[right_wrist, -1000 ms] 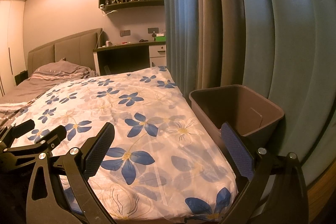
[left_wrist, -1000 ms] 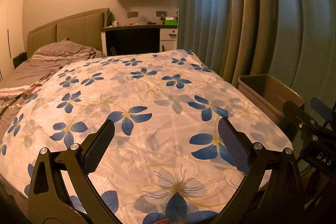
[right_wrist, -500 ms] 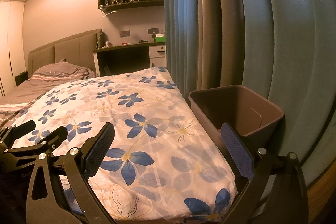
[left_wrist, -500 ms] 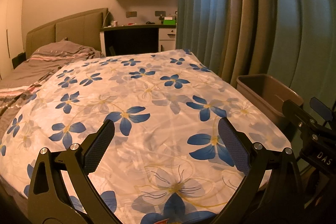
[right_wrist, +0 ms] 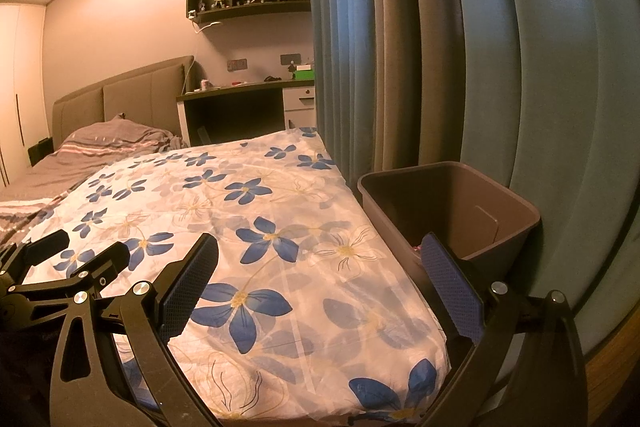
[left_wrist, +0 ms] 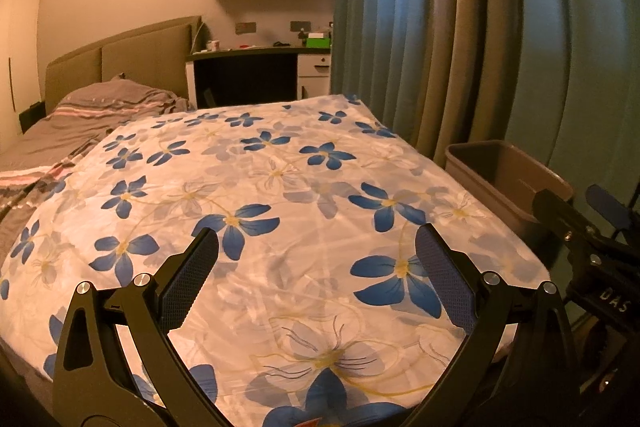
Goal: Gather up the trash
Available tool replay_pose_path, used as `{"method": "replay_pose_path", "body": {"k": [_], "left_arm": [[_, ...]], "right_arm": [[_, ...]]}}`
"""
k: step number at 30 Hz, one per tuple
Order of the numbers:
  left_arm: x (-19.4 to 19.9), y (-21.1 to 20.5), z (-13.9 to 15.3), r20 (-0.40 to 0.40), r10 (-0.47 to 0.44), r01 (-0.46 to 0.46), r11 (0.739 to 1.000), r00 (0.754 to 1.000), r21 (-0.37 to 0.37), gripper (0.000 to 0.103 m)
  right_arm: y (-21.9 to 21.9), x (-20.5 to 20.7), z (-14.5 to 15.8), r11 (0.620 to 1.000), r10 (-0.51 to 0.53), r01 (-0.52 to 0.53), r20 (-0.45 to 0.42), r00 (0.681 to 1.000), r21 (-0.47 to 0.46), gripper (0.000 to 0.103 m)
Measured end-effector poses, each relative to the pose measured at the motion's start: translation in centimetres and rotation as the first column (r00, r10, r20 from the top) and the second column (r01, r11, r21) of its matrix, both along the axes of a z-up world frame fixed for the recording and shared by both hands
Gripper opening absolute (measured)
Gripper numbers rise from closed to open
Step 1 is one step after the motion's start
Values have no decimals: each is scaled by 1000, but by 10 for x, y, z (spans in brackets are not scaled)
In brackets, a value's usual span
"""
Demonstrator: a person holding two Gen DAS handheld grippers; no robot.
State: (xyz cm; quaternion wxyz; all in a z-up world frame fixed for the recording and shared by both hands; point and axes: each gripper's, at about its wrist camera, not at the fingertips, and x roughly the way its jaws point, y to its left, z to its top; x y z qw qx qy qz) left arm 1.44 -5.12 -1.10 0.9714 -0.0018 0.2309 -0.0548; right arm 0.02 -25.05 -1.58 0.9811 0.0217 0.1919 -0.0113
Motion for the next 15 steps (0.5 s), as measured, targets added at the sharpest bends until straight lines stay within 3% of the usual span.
{"method": "replay_pose_path", "body": {"k": [1,3,15], "left_arm": [[-2,-1,0,14,-3,3,1000,1000,-3,97],[-6,-6,1,37,-19,18,1000,999,14,84],[1,3,-1,-20,2,-2,1000,1000,13,92]], "right_arm": [[0,0,0,1000,0,0,-1,1000,0,97],[-1,0,0,1000,0,0,-2,1000,2,97],[-2,0,2,1000,-1,1,1,1000,3,97]]}}
